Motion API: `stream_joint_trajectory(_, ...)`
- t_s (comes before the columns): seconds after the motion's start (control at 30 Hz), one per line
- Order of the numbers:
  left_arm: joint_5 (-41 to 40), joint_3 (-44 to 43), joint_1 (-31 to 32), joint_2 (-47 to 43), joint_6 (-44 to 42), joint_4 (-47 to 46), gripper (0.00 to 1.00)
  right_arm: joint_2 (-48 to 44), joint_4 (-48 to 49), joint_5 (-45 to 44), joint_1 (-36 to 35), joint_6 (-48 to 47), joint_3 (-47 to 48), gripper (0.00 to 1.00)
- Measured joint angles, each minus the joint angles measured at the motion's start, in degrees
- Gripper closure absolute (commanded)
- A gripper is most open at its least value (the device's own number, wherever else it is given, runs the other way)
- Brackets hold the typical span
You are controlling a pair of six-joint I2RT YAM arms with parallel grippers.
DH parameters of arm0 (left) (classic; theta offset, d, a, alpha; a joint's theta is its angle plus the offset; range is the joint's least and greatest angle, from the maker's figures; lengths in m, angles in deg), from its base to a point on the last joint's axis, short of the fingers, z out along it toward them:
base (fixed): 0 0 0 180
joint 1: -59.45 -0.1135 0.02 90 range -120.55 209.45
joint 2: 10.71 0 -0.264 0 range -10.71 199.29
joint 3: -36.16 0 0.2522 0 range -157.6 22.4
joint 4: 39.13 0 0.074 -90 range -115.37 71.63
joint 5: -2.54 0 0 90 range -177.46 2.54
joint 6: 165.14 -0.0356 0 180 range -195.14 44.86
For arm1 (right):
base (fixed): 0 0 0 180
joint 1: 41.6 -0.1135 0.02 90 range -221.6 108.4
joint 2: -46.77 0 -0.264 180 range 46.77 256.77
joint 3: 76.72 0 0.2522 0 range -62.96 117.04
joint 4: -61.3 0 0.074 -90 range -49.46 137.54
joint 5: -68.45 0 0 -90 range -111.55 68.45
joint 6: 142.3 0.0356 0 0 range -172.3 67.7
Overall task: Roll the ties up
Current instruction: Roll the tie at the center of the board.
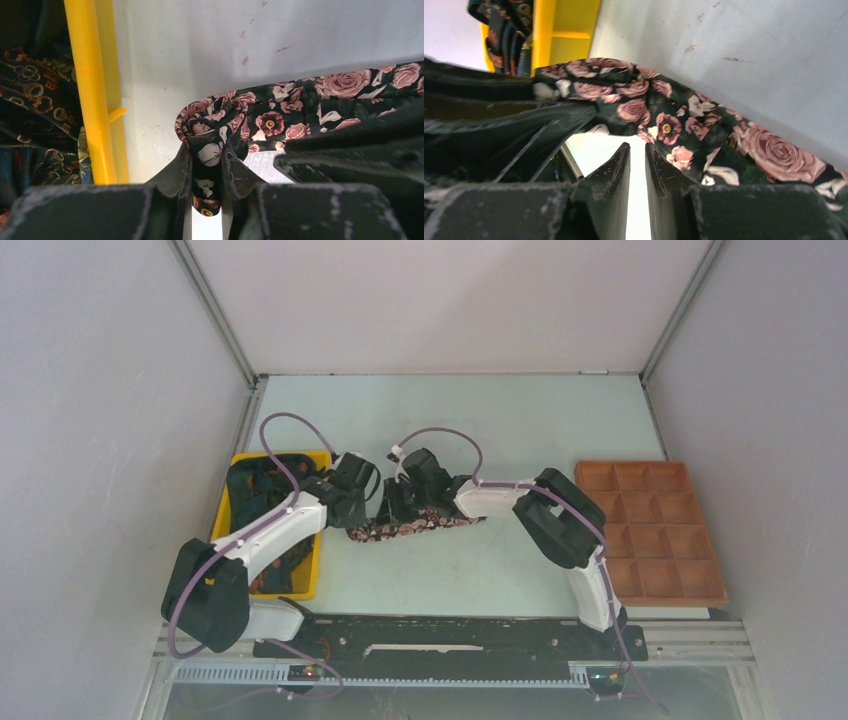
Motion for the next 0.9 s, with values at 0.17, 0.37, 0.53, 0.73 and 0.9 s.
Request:
stream_joint_trajectory(0.17,-0.63,-0.24,0.28,0.7,0.0,1.27,1.0,5.27,0.92,1.09,-0.68,1.44,2.6,0.8)
stream_joint_trajectory(0.37,-1.36,-1.57,0.72,1.88,0.0,2.58,1.0,9.18,1.42,2.38,-1.36,2.56,6.54,0.8)
stream_joint_trajectory(0.53,-3.06,-3.1,1.62,3.04,0.07,4.5,1.0,10.93,2.01,2.71,-2.1,2.95,8.63,0.8)
stream_joint_trajectory(0.73,-5.99,-5.35,2.99,5.51,0.5,7.74,1.0,11.39,2.86,3.76,-2.29,3.19,8.94,0.81)
stream_joint_trajectory(0.9,-8.83,-6.19,3.58,7.32,1.2,9.81,1.0,10.82,3.72,4.09,-1.51,3.1,7.37,0.81)
